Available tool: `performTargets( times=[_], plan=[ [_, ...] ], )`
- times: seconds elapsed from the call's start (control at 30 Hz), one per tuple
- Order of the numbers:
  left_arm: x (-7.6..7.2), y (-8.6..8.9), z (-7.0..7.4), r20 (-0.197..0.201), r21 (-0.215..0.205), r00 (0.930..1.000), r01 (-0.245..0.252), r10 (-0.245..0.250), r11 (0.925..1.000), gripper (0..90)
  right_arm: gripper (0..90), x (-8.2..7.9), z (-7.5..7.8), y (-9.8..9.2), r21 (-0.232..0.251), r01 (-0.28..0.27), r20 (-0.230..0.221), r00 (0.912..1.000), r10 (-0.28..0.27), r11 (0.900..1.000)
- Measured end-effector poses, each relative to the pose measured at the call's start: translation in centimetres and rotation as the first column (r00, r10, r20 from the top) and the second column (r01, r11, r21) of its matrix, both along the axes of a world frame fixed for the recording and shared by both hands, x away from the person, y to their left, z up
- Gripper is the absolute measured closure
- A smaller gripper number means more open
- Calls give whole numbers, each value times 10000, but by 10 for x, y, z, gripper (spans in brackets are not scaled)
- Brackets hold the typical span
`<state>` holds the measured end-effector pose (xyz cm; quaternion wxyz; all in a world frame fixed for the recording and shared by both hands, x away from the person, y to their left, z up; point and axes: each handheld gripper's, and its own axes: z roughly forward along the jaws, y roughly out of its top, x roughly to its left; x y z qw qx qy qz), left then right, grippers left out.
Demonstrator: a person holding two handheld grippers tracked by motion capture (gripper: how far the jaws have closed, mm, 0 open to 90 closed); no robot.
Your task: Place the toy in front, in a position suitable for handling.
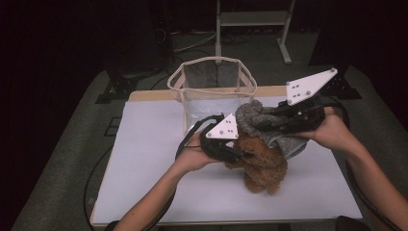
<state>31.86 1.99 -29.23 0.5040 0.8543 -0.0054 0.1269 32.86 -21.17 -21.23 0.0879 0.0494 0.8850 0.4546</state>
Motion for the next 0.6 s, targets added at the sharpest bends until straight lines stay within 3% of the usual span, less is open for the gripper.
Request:
performTargets(
  times=[0.13,0.3,0.43,0.6],
  plan=[
    [0,7,0,-98,-42,9999,-43,43,10000,431,746,1,2,1,-77,-1,79,10000,2,10000],
    [1,10,0,-127,-31,9999,-104,104,9999,422,745,0,6,-20,193,480,223,9986,-485,9987],
    [2,15,0,-193,83,9996,-179,181,9998,409,744,1,0,-38,649,805,16,9967,-807,9946],
    [1,22,3,-785,434,9969,18,16,9991,243,744,5,-14,-31,1039,655,-231,9977,-634,9924]
  ],
)
